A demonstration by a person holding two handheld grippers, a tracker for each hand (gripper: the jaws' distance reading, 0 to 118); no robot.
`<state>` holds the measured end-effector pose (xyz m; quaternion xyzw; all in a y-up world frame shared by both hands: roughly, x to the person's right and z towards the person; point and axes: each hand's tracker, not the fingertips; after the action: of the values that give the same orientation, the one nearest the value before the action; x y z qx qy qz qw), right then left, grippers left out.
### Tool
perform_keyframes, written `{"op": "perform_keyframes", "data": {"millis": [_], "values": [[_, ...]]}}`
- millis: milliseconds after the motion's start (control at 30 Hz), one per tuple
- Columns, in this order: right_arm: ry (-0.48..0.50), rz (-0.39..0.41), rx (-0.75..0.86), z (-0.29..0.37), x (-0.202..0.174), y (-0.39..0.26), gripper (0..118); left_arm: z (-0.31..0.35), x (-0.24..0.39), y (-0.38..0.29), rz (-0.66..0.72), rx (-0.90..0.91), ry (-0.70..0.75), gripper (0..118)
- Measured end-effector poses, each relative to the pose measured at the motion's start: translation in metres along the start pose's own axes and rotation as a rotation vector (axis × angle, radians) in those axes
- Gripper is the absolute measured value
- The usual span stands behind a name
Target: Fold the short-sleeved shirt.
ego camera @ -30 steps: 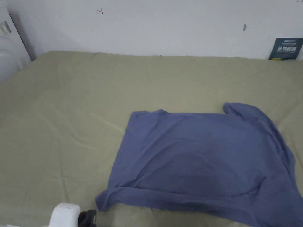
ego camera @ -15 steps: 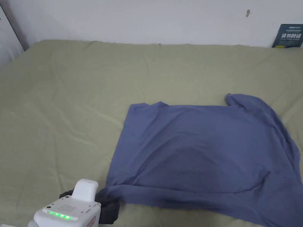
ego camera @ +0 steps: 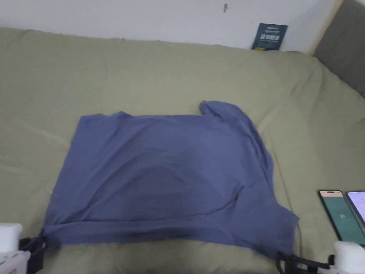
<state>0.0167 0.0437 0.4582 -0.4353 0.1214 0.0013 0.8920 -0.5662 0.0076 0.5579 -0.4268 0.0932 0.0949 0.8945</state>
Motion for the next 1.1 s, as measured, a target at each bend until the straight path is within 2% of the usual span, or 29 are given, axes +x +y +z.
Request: {"op": "perform_keyframes", "data": {"millis": [33,133,233,267,300,333,367,400,433,467,500,567,600,633,833,1033,1100], "values": [[-0.023,0.020,0.033,-0.008,0.003,0.002,118,0.001,-0.001,0.000,0.004,0.009,-0.002,0],[-0.076,0.104,-0.071,-0.041,0.006,0.012,118,0.002,0.001,0.001,0.003,0.008,-0.003,0],[-0.087,0.137,-0.123,-0.074,0.008,0.005,117,0.009,0.006,0.002,0.007,0.011,-0.003,0],[-0.071,0.149,-0.141,-0.079,0.006,0.006,105,0.010,0.006,0.002,0.008,0.015,0.003,0],[-0.061,0.165,-0.145,-0.083,0.003,0.007,64,0.009,0.005,0.002,0.011,0.014,0.001,0],[-0.036,0.259,-0.128,-0.087,0.001,0.003,4,0.010,0.005,0.002,0.016,0.014,-0.002,0],[-0.064,0.291,-0.124,-0.090,-0.002,0.002,4,0.011,0.005,0.002,0.016,0.014,-0.004,0],[-0.053,0.277,-0.114,-0.087,-0.006,0.002,4,0.012,0.006,0.002,0.012,0.013,-0.012,0],[0.015,0.246,-0.130,-0.085,-0.006,0.005,4,0.015,0.005,0.003,0.014,0.017,-0.016,0],[0.028,0.199,-0.134,-0.079,-0.006,0.006,4,0.016,0.004,0.004,0.023,0.015,-0.057,0],[-0.012,0.219,-0.107,-0.073,-0.008,0.006,4,0.017,0.004,0.005,0.024,0.014,-0.054,0],[-0.002,0.222,-0.087,-0.063,-0.006,0.012,4,0.021,0.005,0.009,0.013,0.009,-0.051,0],[0.026,0.171,-0.072,-0.055,-0.005,0.018,4,0.024,0.005,0.012,0.008,0.008,-0.045,0],[0.036,0.157,-0.063,-0.048,-0.004,0.025,4,0.028,0.004,0.017,0.005,0.014,-0.045,0],[0.155,0.131,-0.026,-0.020,-0.004,0.095,4,0.031,-0.001,0.071,0.007,0.041,-0.094,0],[0.211,0.137,-0.019,-0.045,-0.013,0.176,4,-0.008,0.000,0.138,0.023,0.035,-0.112,0],[0.226,0.114,-0.054,-0.065,-0.016,0.203,4,-0.029,-0.001,0.162,0.065,0.008,-0.112,0]]}}
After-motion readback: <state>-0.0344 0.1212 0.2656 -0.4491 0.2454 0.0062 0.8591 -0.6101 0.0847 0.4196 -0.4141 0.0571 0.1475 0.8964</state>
